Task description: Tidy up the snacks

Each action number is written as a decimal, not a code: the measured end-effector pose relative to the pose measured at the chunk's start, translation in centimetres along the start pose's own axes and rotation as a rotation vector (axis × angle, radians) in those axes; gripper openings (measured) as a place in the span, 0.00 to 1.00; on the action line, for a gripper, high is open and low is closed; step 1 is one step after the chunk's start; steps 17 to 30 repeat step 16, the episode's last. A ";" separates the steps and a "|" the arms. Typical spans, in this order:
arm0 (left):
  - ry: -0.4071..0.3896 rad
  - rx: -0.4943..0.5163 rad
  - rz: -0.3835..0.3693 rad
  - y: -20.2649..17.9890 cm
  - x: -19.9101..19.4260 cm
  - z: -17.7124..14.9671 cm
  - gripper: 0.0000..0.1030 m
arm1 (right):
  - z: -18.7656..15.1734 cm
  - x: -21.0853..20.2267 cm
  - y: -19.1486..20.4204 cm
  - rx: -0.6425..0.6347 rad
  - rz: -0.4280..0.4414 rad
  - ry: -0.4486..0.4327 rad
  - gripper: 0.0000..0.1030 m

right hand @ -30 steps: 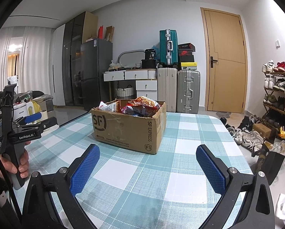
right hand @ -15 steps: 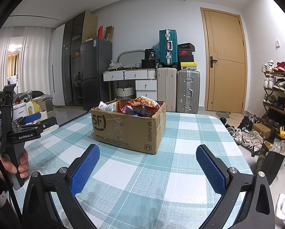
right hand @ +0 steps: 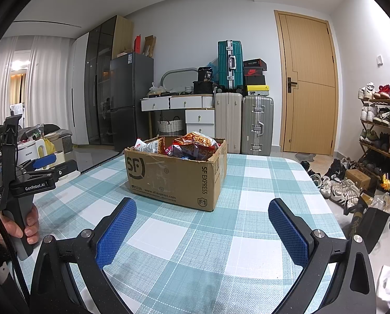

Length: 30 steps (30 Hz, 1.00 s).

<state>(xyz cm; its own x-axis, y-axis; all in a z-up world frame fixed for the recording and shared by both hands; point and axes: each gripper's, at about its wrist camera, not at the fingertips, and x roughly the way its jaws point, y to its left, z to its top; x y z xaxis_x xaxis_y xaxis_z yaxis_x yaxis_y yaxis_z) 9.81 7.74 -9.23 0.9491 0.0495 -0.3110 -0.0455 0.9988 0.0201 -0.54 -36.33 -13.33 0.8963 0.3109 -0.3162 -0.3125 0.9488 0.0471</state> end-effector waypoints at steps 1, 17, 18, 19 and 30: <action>0.000 0.000 0.000 0.0 0.0 0.0 0.99 | 0.0 0.0 0.0 0.000 0.000 0.000 1.00; 0.002 -0.001 -0.008 0.0 0.4 -0.1 0.99 | 0.0 0.1 0.0 0.000 0.001 0.003 1.00; 0.002 -0.001 -0.008 0.0 0.4 -0.1 0.99 | 0.0 0.1 0.0 0.000 0.001 0.003 1.00; 0.002 -0.001 -0.008 0.0 0.4 -0.1 0.99 | 0.0 0.1 0.0 0.000 0.001 0.003 1.00; 0.002 -0.001 -0.008 0.0 0.4 -0.1 0.99 | 0.0 0.1 0.0 0.000 0.001 0.003 1.00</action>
